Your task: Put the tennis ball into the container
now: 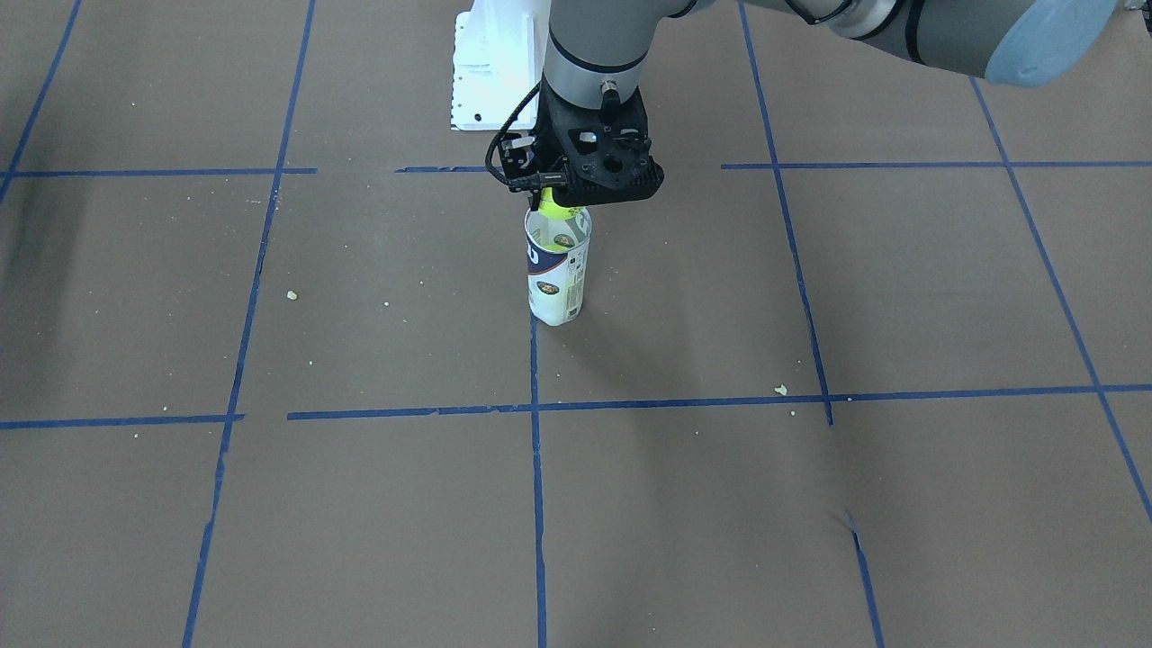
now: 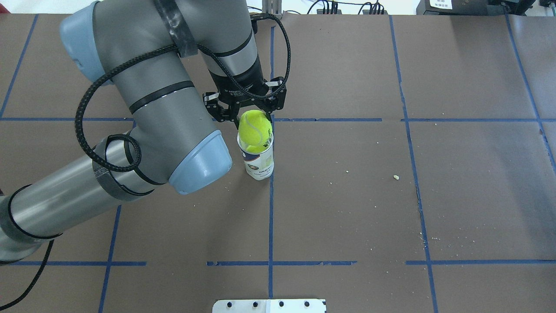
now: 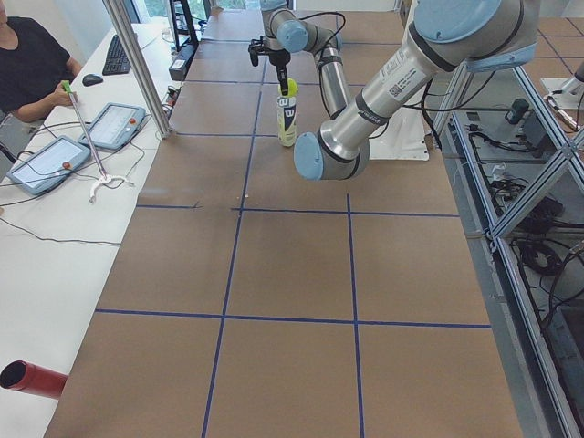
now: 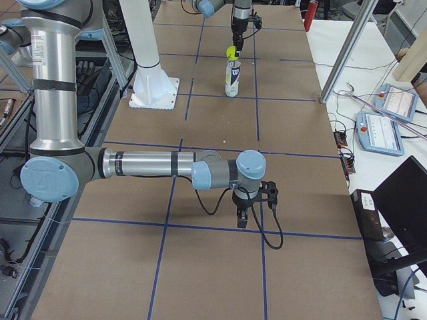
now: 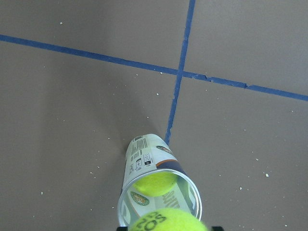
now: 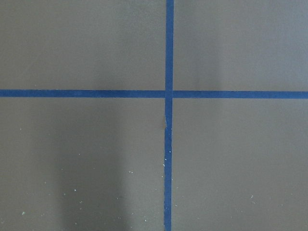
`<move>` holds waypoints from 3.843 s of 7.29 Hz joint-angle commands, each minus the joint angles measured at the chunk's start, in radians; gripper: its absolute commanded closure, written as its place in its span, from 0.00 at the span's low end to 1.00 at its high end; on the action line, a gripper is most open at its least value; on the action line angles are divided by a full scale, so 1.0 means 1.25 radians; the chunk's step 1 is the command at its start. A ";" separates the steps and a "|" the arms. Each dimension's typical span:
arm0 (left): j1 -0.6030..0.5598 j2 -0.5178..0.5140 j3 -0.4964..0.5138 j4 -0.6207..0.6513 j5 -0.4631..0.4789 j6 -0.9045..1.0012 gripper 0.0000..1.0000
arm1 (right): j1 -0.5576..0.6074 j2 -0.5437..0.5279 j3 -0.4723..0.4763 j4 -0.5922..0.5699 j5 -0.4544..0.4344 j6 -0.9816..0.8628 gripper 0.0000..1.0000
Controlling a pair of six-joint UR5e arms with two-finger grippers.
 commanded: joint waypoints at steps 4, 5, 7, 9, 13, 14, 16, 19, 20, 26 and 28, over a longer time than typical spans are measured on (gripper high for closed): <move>0.000 0.004 0.047 -0.050 0.002 0.004 1.00 | 0.000 0.000 0.000 0.000 0.000 0.000 0.00; -0.001 0.015 0.041 -0.052 0.002 0.007 1.00 | 0.000 0.000 0.000 0.000 0.000 0.000 0.00; 0.000 0.030 0.027 -0.053 0.001 0.010 0.00 | 0.000 0.000 0.000 0.000 0.000 0.000 0.00; 0.000 0.030 0.010 -0.051 -0.001 0.007 0.00 | 0.000 0.000 0.000 0.000 0.000 0.000 0.00; -0.004 0.113 -0.147 -0.052 0.005 0.015 0.00 | 0.000 0.000 0.000 0.000 0.000 0.000 0.00; -0.016 0.139 -0.163 -0.047 0.007 0.107 0.00 | 0.000 0.000 0.000 0.000 0.000 0.000 0.00; -0.111 0.209 -0.162 -0.046 0.010 0.318 0.00 | 0.000 0.000 0.000 0.000 0.000 0.000 0.00; -0.372 0.418 -0.169 -0.054 -0.026 0.769 0.00 | 0.000 0.000 0.000 0.000 0.000 0.000 0.00; -0.494 0.481 -0.130 -0.053 -0.077 0.940 0.00 | -0.001 0.000 0.000 0.000 0.000 0.000 0.00; -0.690 0.805 0.040 -0.168 -0.149 1.150 0.00 | 0.000 0.000 0.000 0.000 0.000 0.000 0.00; -0.701 0.809 0.039 -0.172 -0.155 1.149 0.00 | 0.000 0.000 0.000 0.000 0.000 0.000 0.00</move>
